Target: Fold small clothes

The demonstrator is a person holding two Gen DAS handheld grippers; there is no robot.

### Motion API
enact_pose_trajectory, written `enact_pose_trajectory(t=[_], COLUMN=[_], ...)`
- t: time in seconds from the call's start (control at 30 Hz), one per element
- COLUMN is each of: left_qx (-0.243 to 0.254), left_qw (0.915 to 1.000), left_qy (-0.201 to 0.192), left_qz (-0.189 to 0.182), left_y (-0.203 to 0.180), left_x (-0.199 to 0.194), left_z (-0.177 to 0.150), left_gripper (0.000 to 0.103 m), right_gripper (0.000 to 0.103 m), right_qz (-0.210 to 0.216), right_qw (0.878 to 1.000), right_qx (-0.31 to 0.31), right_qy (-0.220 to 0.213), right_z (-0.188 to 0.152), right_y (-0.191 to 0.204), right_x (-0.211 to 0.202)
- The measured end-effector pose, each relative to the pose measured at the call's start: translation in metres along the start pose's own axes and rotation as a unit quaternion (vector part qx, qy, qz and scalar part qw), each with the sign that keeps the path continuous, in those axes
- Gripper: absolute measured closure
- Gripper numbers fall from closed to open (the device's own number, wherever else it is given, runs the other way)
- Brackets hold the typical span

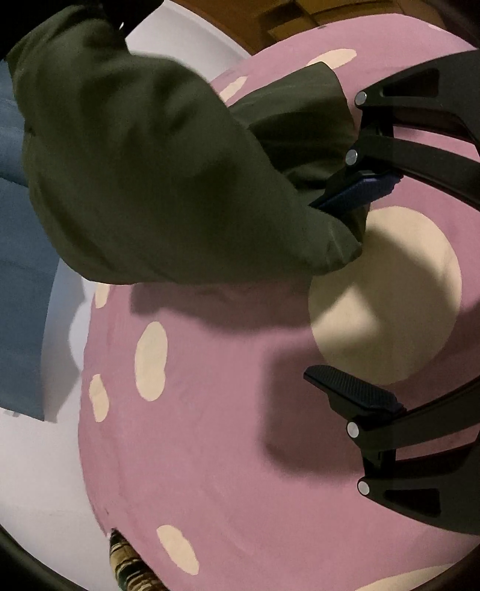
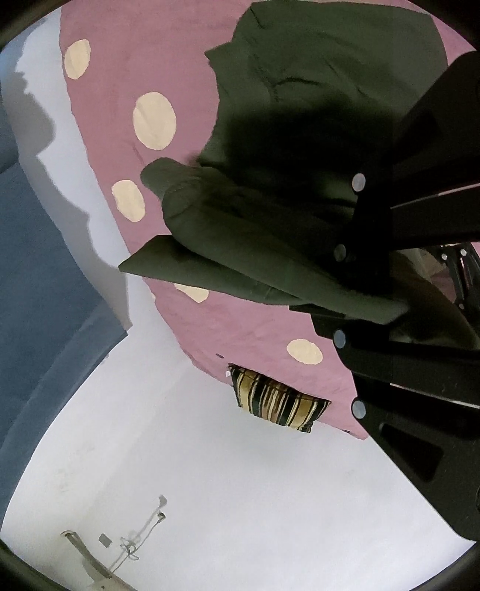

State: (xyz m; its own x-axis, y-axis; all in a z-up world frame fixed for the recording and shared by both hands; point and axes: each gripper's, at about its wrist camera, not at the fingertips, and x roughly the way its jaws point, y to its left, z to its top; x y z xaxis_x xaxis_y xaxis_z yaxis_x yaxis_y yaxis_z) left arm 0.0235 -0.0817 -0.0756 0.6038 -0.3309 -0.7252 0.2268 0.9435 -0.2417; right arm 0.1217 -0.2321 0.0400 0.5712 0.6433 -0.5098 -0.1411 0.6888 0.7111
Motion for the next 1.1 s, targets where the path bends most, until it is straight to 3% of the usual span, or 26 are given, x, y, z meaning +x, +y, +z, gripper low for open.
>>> enact_pose_trajectory(t=[0.4,0.73,1.1], left_qx=[0.022,0.046,0.075], left_qw=[0.9994,0.9982,0.9961], left_qy=[-0.006,-0.008,-0.002], left_qz=[0.027,0.038,0.048], left_y=[-0.012,-0.018,-0.029], left_x=[0.009,0.012,0.016], left_z=[0.006,0.01,0.007], left_gripper=[0.022,0.022,0.022], right_gripper=[0.099,0.101,0.101], right_qz=[-0.012,-0.013,-0.02], right_qw=[0.999,0.997,0.991], right_qx=[0.018,0.064,0.126], right_qy=[-0.029,-0.05,-0.044], right_z=[-0.001,-0.023,-0.063], right_y=[-0.034,-0.099,-0.18], right_x=[-0.043,-0.072,-0.074])
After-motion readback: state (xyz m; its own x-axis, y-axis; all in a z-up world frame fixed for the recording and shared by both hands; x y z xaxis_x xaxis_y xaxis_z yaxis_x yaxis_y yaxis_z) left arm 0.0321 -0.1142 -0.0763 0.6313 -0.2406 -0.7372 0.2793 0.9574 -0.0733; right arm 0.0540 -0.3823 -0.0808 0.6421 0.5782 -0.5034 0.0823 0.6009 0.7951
